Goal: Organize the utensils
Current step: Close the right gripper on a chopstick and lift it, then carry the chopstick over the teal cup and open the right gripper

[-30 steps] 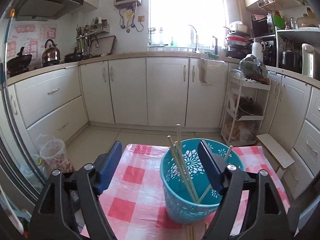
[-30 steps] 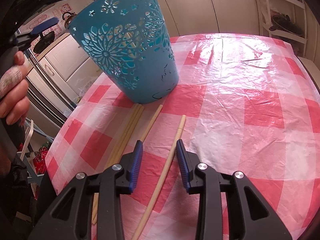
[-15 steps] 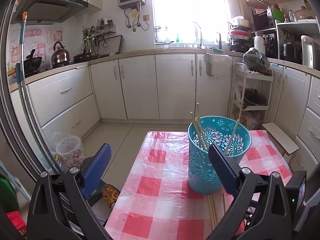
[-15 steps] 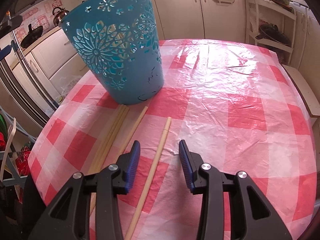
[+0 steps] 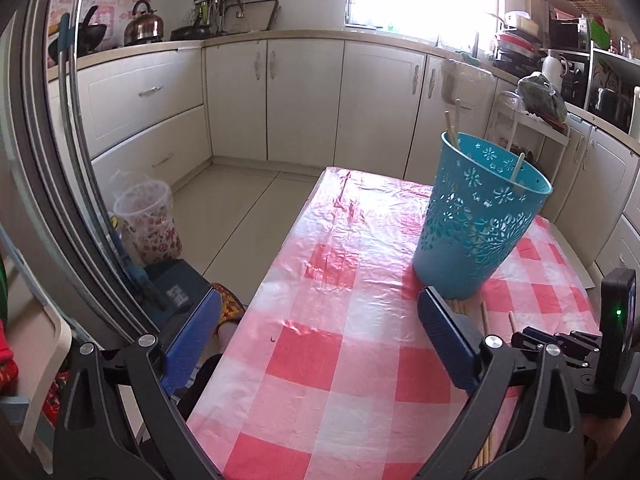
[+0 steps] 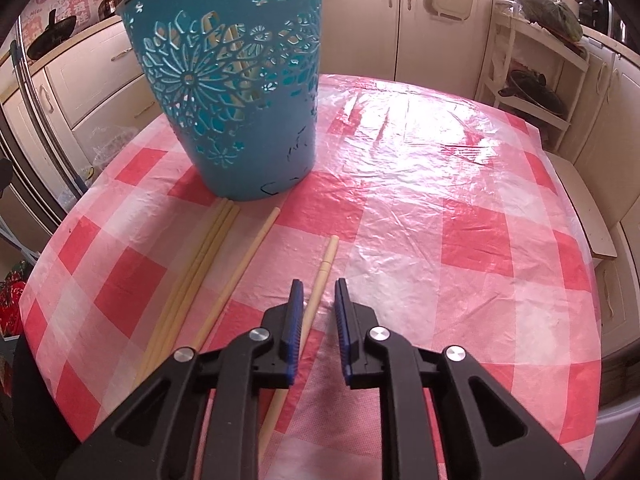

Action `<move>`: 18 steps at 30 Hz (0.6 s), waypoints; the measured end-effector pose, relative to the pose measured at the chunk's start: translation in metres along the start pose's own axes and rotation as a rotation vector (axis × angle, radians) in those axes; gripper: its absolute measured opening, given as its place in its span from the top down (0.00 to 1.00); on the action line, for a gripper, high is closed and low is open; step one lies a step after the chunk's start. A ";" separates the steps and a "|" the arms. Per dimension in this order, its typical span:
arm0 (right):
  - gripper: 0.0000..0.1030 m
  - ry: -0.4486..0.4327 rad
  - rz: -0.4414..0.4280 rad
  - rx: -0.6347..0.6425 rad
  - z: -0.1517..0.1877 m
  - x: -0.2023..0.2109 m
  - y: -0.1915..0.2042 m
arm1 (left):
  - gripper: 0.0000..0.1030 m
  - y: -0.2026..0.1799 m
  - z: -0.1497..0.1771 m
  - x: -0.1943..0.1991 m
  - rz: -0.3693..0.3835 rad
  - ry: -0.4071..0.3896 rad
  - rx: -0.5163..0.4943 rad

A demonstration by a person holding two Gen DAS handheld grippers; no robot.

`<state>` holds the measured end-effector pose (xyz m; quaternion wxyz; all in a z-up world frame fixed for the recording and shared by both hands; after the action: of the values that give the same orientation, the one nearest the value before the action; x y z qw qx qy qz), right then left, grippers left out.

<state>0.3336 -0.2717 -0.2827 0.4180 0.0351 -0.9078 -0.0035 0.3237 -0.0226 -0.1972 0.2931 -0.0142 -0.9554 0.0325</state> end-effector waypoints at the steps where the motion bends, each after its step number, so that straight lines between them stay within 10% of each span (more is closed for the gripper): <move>1: 0.82 0.002 0.014 0.021 -0.001 0.000 0.003 | 0.08 0.003 0.003 -0.002 -0.002 0.007 0.006; 8: 0.94 0.006 0.026 0.037 0.002 0.003 0.010 | 0.08 0.009 0.018 -0.015 0.001 0.048 0.012; 18: 0.94 -0.179 -0.363 -0.319 -0.026 0.079 -0.033 | 0.08 0.013 0.028 -0.025 -0.003 0.095 0.029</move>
<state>0.3035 -0.3095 -0.2070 0.3290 0.1305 -0.9079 -0.2247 0.3291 -0.0125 -0.2351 0.3384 -0.0100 -0.9399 0.0454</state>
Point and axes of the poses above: each gripper's, at about its wrist camera, not at the fingertips, and x roughly against the way its jaws point, y to its left, z to its underside, the point moved 1 cm from there along -x, roughly the way its jaws point, and after that the axes turned 4 degrees about -y, right-handed, at the moved point
